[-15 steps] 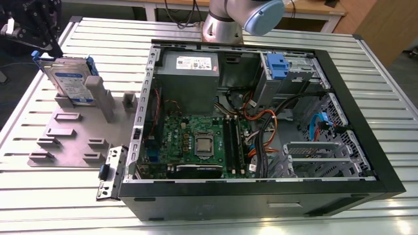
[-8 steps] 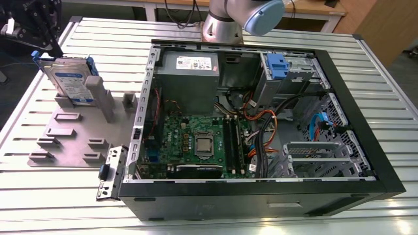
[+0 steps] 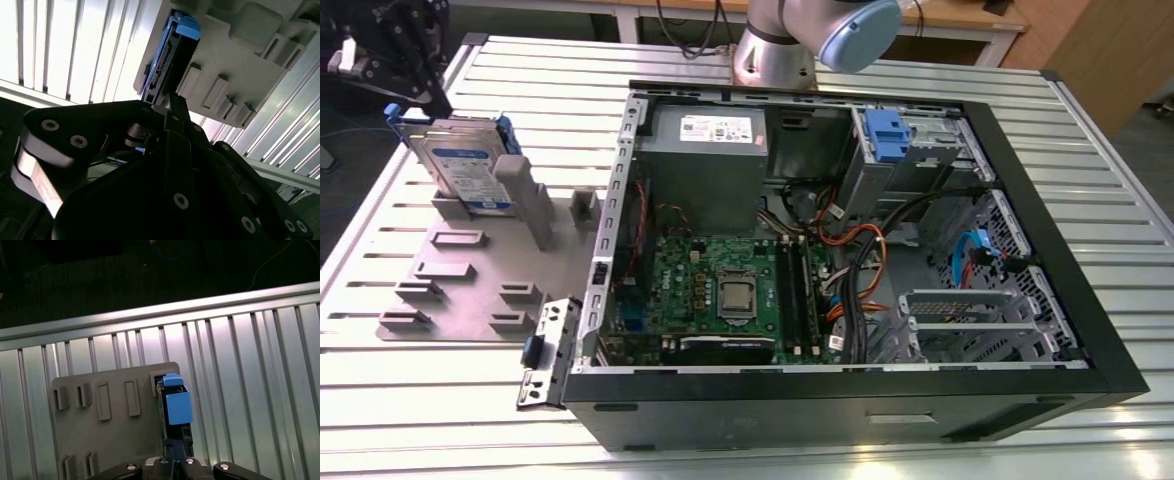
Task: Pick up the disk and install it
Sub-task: 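Pick up the disk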
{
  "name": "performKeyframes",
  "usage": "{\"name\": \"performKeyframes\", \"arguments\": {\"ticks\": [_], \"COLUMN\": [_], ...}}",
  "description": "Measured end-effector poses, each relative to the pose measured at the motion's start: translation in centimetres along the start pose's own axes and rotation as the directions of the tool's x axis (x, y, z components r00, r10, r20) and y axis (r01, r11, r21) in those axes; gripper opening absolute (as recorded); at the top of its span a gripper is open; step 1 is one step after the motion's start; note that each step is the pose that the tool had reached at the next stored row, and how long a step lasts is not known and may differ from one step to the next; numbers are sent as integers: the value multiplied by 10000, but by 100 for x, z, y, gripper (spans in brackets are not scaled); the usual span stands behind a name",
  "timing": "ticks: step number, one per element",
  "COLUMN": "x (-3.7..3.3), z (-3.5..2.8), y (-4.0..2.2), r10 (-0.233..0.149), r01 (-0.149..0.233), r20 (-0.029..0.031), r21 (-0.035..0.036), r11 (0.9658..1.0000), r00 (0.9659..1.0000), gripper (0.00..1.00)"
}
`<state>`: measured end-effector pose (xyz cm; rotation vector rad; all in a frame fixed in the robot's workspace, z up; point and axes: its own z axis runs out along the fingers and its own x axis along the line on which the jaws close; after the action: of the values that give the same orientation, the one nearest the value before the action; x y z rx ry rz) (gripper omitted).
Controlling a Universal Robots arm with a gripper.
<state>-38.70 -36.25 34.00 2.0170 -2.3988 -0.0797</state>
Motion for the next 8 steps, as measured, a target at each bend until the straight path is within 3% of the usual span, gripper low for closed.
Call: {"name": "performKeyframes", "arguments": {"ticks": [8], "x": [-6], "z": [15], "y": [-28], "r10": [-135], "r01": [135], "r20": [-5], "r21": [-4], "r11": [9999], "r00": [9999], "gripper": [11]}}
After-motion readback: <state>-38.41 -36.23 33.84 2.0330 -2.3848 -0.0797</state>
